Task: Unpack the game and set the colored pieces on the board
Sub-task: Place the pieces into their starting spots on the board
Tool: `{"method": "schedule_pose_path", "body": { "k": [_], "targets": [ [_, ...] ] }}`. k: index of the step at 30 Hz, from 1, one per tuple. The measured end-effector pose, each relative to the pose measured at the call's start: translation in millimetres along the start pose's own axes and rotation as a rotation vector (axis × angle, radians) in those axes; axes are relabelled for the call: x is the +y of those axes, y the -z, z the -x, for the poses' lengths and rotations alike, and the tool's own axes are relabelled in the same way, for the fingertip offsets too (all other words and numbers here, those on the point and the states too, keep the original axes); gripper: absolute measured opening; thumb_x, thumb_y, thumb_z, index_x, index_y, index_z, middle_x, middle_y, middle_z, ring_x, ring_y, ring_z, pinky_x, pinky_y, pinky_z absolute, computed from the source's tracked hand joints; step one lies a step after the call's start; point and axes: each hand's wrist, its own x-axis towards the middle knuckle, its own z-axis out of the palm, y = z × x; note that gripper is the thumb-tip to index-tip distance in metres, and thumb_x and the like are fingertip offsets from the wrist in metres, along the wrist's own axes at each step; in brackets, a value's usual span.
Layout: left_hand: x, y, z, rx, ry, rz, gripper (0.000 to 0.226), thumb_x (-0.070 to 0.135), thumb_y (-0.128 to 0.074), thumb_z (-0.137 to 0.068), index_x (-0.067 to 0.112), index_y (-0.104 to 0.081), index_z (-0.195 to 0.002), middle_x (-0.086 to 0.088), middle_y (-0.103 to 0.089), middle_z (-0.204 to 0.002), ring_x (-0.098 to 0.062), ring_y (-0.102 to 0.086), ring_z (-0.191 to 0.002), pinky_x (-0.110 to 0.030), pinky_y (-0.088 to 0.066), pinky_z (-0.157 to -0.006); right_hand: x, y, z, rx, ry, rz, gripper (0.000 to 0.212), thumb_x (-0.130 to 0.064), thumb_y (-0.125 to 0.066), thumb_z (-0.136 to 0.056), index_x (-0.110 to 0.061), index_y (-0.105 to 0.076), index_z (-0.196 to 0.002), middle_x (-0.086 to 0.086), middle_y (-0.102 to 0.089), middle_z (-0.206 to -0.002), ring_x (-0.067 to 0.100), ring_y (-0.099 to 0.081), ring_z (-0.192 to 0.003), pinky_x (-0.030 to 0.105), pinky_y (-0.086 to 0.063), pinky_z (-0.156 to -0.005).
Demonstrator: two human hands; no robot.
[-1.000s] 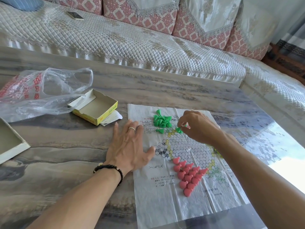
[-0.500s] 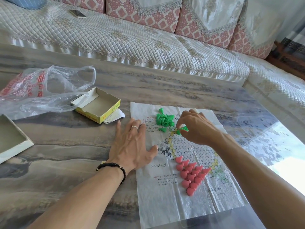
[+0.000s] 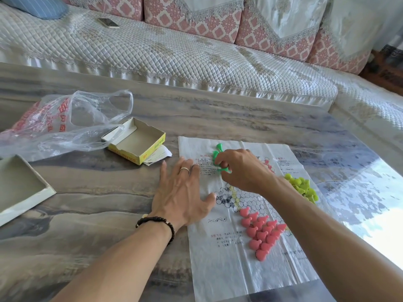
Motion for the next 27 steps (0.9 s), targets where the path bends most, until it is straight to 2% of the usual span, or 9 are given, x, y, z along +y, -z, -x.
{"method": "schedule_pose_path", "body": {
  "k": [2, 5, 7, 11, 15, 17, 19, 24, 27],
  "targets": [
    [0.7, -0.1, 0.0, -0.006, 0.0, 0.004, 0.078, 0.066, -0.034, -0.083, 0.014, -0.03, -0.141, -0.007, -0.025, -0.153, -0.024, -0.01, -0.145, -0.055, -0.005, -0.117, 3.3, 5.5, 0.5, 0.064, -0.016, -0.038, 0.028, -0.007, -0.058, -0.084, -0.017, -0.068, -0.108, -0.007, -0.059, -0.09, 0.009, -0.055, -0.076, 0.029, -0.048, -0.075],
    [1.3, 0.2, 0.3, -0.008, 0.002, 0.001, 0.079, 0.066, -0.036, -0.084, 0.014, -0.028, -0.143, -0.007, -0.024, -0.154, -0.024, -0.01, -0.146, -0.055, -0.006, -0.117, 14.1, 19.6, 2.7, 0.134, -0.092, -0.162, 0.021, -0.006, -0.061, -0.085, -0.017, -0.074, -0.098, -0.005, -0.067, -0.087, 0.003, -0.058, -0.074, 0.009, -0.043, -0.067],
    [1.4, 0.3, 0.1, -0.009, -0.001, 0.004, 0.078, 0.066, -0.037, -0.084, 0.014, -0.028, -0.142, -0.006, -0.025, -0.154, -0.024, -0.01, -0.145, -0.056, -0.006, -0.117, 20.1, 29.8, 7.8, 0.149, -0.149, -0.233, 0.015, -0.005, -0.066, -0.084, -0.016, -0.075, -0.091, -0.005, -0.07, -0.082, -0.003, -0.06, -0.074, 0.001, -0.042, -0.065],
    [1.0, 1.1, 0.2, -0.006, -0.004, 0.009, 0.078, 0.065, -0.038, -0.084, 0.013, -0.03, -0.141, -0.007, -0.026, -0.153, -0.024, -0.011, -0.145, -0.056, -0.006, -0.117, 24.0, 41.6, 20.2, 0.093, -0.183, -0.204, 0.005, -0.014, -0.071, -0.085, -0.017, -0.074, -0.087, -0.009, -0.065, -0.076, -0.011, -0.054, -0.067, -0.003, -0.037, -0.058],
    [0.7, 0.8, 0.3, -0.003, -0.009, 0.009, 0.076, 0.066, -0.037, -0.084, 0.014, -0.031, -0.14, -0.006, -0.026, -0.153, -0.023, -0.011, -0.145, -0.056, -0.006, -0.117, 29.6, 40.1, 25.5, 0.017, -0.162, -0.133, 0.013, -0.008, -0.067, -0.085, -0.014, -0.075, -0.093, -0.01, -0.065, -0.077, -0.01, -0.056, -0.067, -0.001, -0.04, -0.06],
    [0.4, 0.5, 0.0, 0.0, -0.008, 0.009, 0.076, 0.066, -0.036, -0.083, 0.015, -0.031, -0.139, -0.005, -0.026, -0.153, -0.023, -0.011, -0.145, -0.055, -0.007, -0.117, 32.7, 37.0, 25.7, -0.015, -0.139, -0.08, 0.017, -0.007, -0.064, -0.087, -0.016, -0.075, -0.096, -0.009, -0.067, -0.081, -0.007, -0.057, -0.068, 0.004, -0.046, -0.065],
    [0.1, 0.7, 0.2, 0.006, -0.006, 0.011, 0.077, 0.067, -0.035, -0.081, 0.016, -0.032, -0.139, -0.005, -0.027, -0.152, -0.023, -0.012, -0.145, -0.055, -0.008, -0.117, 35.2, 33.7, 25.5, -0.032, -0.113, -0.014, 0.016, -0.01, -0.063, -0.088, -0.018, -0.074, -0.097, -0.007, -0.069, -0.088, -0.005, -0.055, -0.07, 0.007, -0.045, -0.068],
    [-0.2, 0.7, 0.9, 0.015, -0.004, 0.018, 0.077, 0.067, -0.036, -0.08, 0.017, -0.034, -0.138, -0.004, -0.029, -0.151, -0.023, -0.013, -0.144, -0.055, -0.008, -0.117, 38.1, 25.2, 26.5, -0.062, -0.037, 0.105, 0.013, -0.022, -0.066, -0.089, -0.023, -0.07, -0.101, -0.008, -0.061, -0.105, 0.006, -0.052, -0.095, 0.026, -0.046, -0.09],
    [-0.1, -0.2, 0.6, 0.021, 0.0, 0.017, 0.077, 0.068, -0.034, -0.078, 0.018, -0.036, -0.136, -0.002, -0.03, -0.149, -0.022, -0.013, -0.144, -0.054, -0.009, -0.116, 37.7, 20.9, 26.0, -0.074, -0.029, 0.112, 0.013, -0.025, -0.067, -0.088, -0.024, -0.07, -0.101, -0.007, -0.059, -0.108, 0.009, -0.05, -0.102, 0.026, -0.043, -0.091]
  ]
}}
